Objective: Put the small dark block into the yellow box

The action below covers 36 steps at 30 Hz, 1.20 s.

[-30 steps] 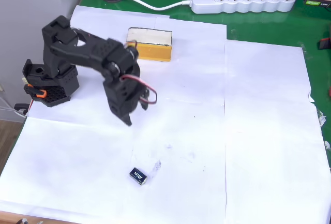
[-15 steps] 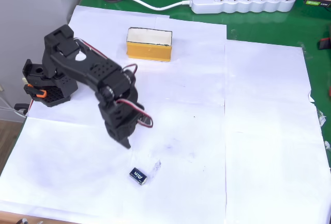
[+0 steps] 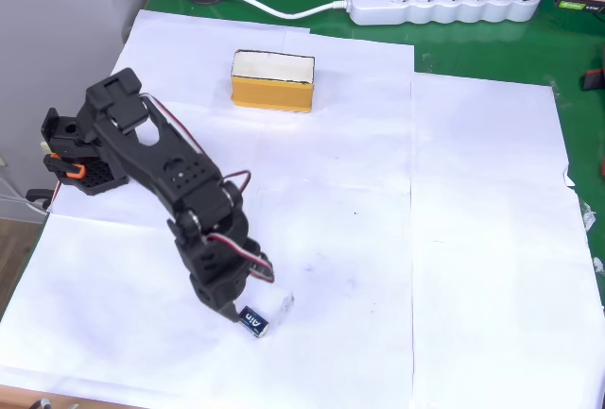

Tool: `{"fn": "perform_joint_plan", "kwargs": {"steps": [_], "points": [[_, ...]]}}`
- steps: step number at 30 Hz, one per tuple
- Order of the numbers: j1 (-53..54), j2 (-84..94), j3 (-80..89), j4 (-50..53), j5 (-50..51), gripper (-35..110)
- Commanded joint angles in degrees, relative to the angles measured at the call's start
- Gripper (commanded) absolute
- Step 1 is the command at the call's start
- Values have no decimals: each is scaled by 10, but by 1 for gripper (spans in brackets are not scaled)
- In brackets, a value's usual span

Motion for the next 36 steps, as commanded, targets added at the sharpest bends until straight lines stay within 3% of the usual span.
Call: {"fn": "perform_joint_plan", "kwargs": {"steps": [1, 36], "points": [[14, 4, 25, -16, 2, 30], [9, 59, -46, -105, -82, 26]]}}
